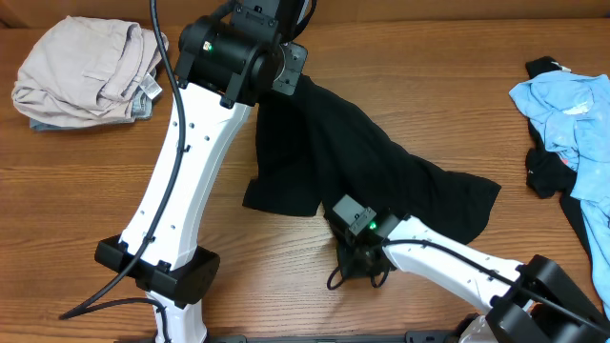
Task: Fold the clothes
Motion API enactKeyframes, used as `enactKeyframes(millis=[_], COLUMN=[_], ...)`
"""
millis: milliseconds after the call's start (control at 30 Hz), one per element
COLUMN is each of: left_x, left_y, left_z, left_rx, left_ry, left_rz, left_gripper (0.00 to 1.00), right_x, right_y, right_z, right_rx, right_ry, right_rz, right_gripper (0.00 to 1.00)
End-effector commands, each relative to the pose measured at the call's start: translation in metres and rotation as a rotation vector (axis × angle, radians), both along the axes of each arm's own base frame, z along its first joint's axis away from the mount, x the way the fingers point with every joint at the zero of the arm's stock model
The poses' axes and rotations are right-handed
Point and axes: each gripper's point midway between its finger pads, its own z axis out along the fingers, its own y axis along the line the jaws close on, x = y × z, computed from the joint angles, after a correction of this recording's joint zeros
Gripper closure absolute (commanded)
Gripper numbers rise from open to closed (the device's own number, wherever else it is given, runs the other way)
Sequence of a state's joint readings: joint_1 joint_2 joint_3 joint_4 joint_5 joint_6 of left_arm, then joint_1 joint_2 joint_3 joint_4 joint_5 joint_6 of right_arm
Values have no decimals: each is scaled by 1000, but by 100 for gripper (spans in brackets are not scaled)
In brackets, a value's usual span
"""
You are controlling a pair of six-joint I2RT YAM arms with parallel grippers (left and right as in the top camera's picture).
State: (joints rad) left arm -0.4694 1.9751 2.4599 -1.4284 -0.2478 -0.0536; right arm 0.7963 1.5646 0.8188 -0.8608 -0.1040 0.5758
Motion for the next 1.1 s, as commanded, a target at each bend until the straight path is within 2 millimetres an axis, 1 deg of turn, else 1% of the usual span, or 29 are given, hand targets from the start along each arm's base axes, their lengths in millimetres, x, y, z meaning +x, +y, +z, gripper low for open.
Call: enactKeyframes(millis=[0, 200, 400, 600, 800, 967, 1067], left_x=[0, 2, 5, 9, 15, 20, 22], left_y=[10, 19, 26, 37, 45, 47, 47], left_z=[11, 11, 11, 12, 15, 18, 20], left_rx=[2, 17, 15, 12, 4, -5, -10], left_ry=[-32, -33, -34, -37, -54, -74, -84], left_rz=[38, 62, 82, 109, 132, 140, 143], left_gripper=[96, 96, 96, 96, 96, 96, 96], right_x=[22, 46, 71, 96, 122, 135, 139], right_y=[13, 19, 14, -1, -23, -37, -41], right_z=[18, 46, 72, 89, 103, 109, 110], right_rx=[37, 78, 107, 107, 115, 116, 117], right_ry=[-50, -114, -196, -273, -319, -339, -347], right_rz=[-13, 1, -29, -88, -155, -191, -205], right_gripper=[96, 96, 96, 96, 96, 96, 96])
